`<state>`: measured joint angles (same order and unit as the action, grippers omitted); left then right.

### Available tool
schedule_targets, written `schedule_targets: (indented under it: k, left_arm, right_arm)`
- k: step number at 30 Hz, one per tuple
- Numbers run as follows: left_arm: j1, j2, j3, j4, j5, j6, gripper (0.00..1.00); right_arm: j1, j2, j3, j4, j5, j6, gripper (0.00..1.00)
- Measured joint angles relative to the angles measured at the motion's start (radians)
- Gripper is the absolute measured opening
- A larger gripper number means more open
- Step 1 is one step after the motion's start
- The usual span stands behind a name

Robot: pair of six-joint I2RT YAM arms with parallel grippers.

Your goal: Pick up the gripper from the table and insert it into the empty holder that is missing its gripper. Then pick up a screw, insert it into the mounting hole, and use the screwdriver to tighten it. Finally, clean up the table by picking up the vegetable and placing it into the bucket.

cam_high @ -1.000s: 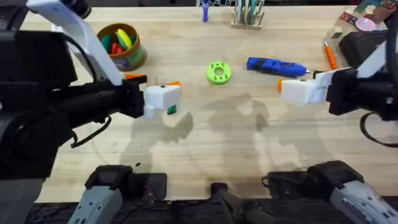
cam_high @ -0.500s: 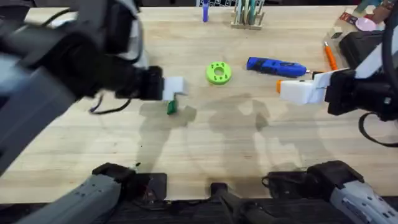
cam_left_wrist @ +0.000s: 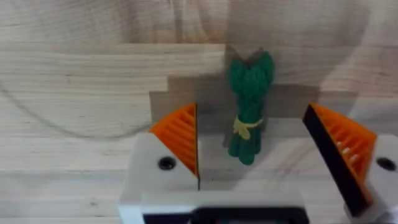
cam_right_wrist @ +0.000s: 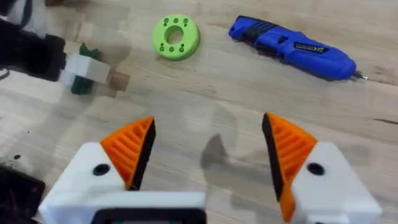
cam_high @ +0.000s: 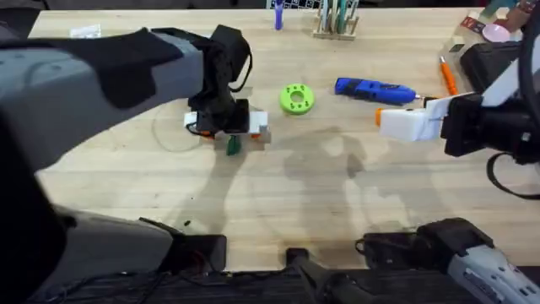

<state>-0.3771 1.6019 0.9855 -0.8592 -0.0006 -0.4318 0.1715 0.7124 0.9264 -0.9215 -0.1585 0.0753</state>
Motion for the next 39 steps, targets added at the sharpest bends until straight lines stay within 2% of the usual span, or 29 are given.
schedule_targets:
  k: [2, 4, 5, 9, 10, 14, 18, 24, 28, 31, 39]
  left_arm:
    - [0.0, 0.022, 0.0, 0.008, -0.003, -0.009, 0.98]
    - [0.0, 0.038, 0.004, 0.01, -0.012, -0.016, 0.891]
    - [0.0, 0.039, 0.007, 0.012, -0.013, -0.019, 0.769]
    - [0.0, 0.042, 0.01, 0.018, -0.014, -0.024, 0.142]
    - [0.0, 0.042, 0.013, 0.023, -0.015, -0.023, 0.038]
    - [0.0, 0.042, 0.016, 0.012, -0.016, -0.026, 0.014]
    - [0.003, 0.04, 0.049, -0.048, -0.019, -0.025, 0.013]
    - [0.041, -0.03, 0.22, -0.163, -0.05, 0.006, 0.011]
    - [0.121, -0.086, 0.37, -0.219, -0.077, 0.059, 0.011]
    - [0.205, -0.103, 0.458, -0.213, -0.089, 0.107, 0.01]
    - [0.404, -0.096, 0.491, -0.034, -0.103, 0.189, 0.009]
  right_arm:
    - [0.0, 0.0, 0.0, 0.0, 0.0, 0.0, 0.991]
    - [0.0, 0.0, 0.0, 0.0, 0.0, 0.0, 0.991]
    - [0.0, 0.0, 0.0, 0.0, 0.0, 0.0, 0.991]
    - [0.0, 0.0, 0.0, 0.0, 0.0, 0.0, 0.991]
    - [0.0, 0.0, 0.0, 0.001, 0.0, 0.0, 0.991]
    - [0.0, 0.0, 0.0, 0.001, 0.0, 0.0, 0.992]
    - [0.0, 0.0, 0.0, 0.002, 0.0, 0.0, 0.991]
    - [0.0, 0.0, 0.0, 0.002, 0.0, 0.0, 0.991]
    - [0.0, 0.0, 0.0, 0.002, 0.0, 0.0, 0.991]
    - [0.0, 0.0, 0.0, 0.003, 0.0, 0.0, 0.991]
    - [0.0, 0.0, 0.0, 0.005, 0.0, 0.0, 0.991]
